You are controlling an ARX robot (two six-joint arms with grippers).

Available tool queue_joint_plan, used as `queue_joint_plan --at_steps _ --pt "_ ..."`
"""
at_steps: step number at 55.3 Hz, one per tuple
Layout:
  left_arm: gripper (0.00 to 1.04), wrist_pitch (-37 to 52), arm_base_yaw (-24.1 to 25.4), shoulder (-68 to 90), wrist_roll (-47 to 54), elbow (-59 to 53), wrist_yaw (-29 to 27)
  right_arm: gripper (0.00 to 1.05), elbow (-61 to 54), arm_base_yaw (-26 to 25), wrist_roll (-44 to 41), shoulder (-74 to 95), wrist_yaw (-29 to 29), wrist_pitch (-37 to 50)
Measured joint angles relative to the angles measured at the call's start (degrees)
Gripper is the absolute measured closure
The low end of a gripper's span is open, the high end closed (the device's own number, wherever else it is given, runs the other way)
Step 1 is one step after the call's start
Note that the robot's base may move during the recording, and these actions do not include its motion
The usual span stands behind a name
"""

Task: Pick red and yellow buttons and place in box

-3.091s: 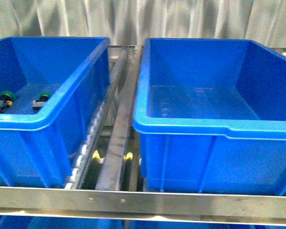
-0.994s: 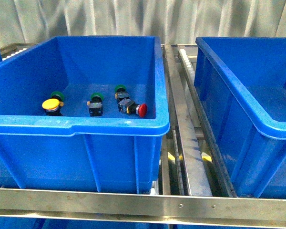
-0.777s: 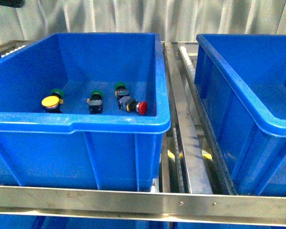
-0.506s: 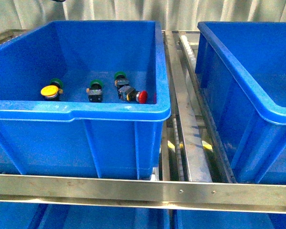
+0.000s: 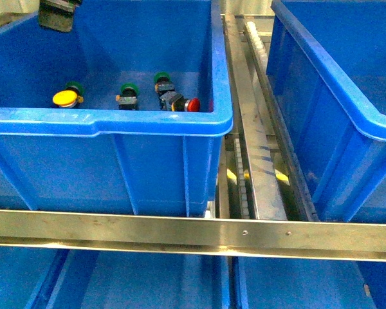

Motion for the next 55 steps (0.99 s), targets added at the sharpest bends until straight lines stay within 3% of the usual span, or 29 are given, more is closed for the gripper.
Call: queue_joint_plan --at_steps 19,55 --pt "0.08 3.61 0.94 11.85 -0.33 2.75 6.23 0.06 0.0 0.0 0.0 0.0 0.0 0.0" --pt "0.08 4.0 4.11 17.86 0.31 10.14 10.67 0.06 0.0 0.0 0.0 0.0 0.02 0.0"
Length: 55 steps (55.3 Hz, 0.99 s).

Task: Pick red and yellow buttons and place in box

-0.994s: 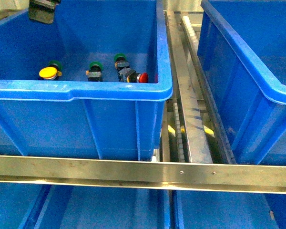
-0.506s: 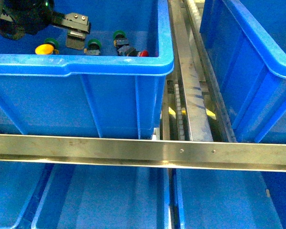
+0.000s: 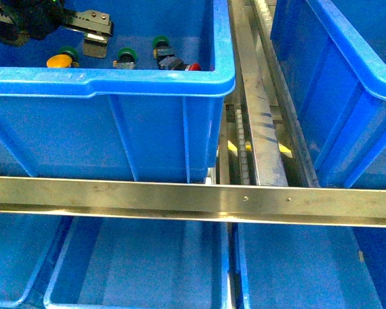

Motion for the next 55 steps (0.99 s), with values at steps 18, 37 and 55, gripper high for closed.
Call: queue_joint_plan --at_steps 18,37,55 --pt "0.08 -1.11 0.85 3.65 0.44 4.42 1.49 0.06 0.0 0.0 0.0 0.0 0.0 0.0" --pt "0.08 -1.84 1.18 6.93 0.63 6.43 1.95 0.06 0.0 0.0 0.0 0.0 0.0 0.0" --pt "0.08 -3.54 1.42 9.92 0.42 9.07 1.9 0.06 0.0 0.0 0.0 0.0 0.0 0.0"
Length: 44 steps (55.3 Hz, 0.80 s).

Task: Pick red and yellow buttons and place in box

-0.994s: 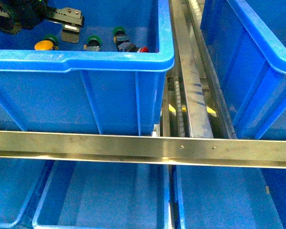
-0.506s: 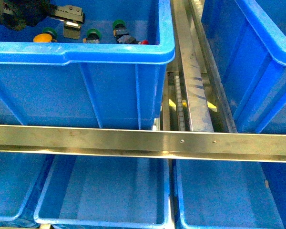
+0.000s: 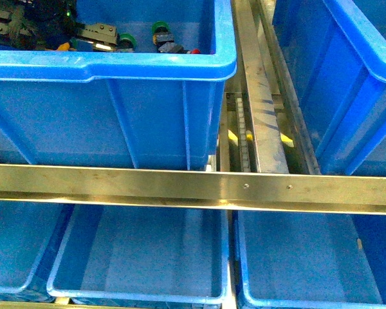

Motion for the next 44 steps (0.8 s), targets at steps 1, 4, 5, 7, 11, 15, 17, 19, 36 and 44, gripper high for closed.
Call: queue_joint_plan --at_steps 1,4,5,7,11,15,17,19,36,44 --pt "0.08 -0.09 0.02 0.24 0.02 0.24 -0.07 0.06 0.0 0.0 0.0 0.0 0.0 0.0" --pt "0.08 -0.15 0.04 0.52 0.0 0.59 0.02 0.06 0.0 0.0 0.0 0.0 -0.02 0.0" --pt "0.08 -0.22 0.04 0.63 0.04 0.7 0.0 0.06 0.0 0.0 0.0 0.0 -0.02 0.0" --pt "0.13 -0.59 0.09 1.05 0.0 1.31 -0.33 0.06 0.0 0.0 0.0 0.0 0.02 0.0" --pt "0.24 -0.7 0.13 1.51 0.0 2.1 -0.39 0.06 0.0 0.0 0.0 0.0 -0.02 0.0" --pt "0.33 -0.94 0.15 2.08 0.0 2.86 -0.74 0.06 0.0 0.0 0.0 0.0 0.0 0.0" --pt "0.4 -1.09 0.15 2.27 -0.02 3.17 -0.76 0.06 0.0 0.0 0.0 0.0 0.0 0.0" --pt "0.45 -1.18 0.2 2.58 -0.04 3.37 -0.72 0.06 0.0 0.0 0.0 0.0 0.02 0.0" --pt "0.73 2.97 0.07 2.75 -0.52 3.06 -0.68 0.06 0.0 0.0 0.0 0.0 -0.02 0.0" --pt "0.73 15.72 -0.5 -5.14 -4.46 -5.22 2.89 0.06 0.0 0.0 0.0 0.0 0.0 0.0"
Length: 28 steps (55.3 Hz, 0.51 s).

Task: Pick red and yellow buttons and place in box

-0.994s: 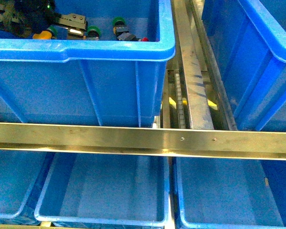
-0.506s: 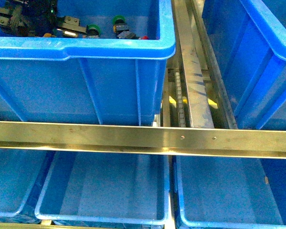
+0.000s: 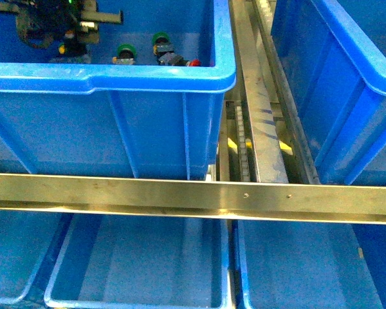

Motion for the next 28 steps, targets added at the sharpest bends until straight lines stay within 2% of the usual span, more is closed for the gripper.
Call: queue_joint_plan --at_steps 9,16,23,28 --pt "0.73 18.01 -1.09 -16.04 -10.54 -14.21 6.56 0.06 0.0 0.0 0.0 0.0 0.0 0.0" --pt "0.73 32.13 -2.67 -18.12 -20.46 -21.79 9.2 0.06 0.0 0.0 0.0 0.0 0.0 0.0" --pt "0.73 40.3 -6.73 -12.85 -28.92 -22.32 10.82 0.06 0.0 0.0 0.0 0.0 -0.02 0.0" --pt "0.73 41.18 -11.28 -7.23 -34.4 -17.7 13.09 0.06 0.0 0.0 0.0 0.0 -0.02 0.0"
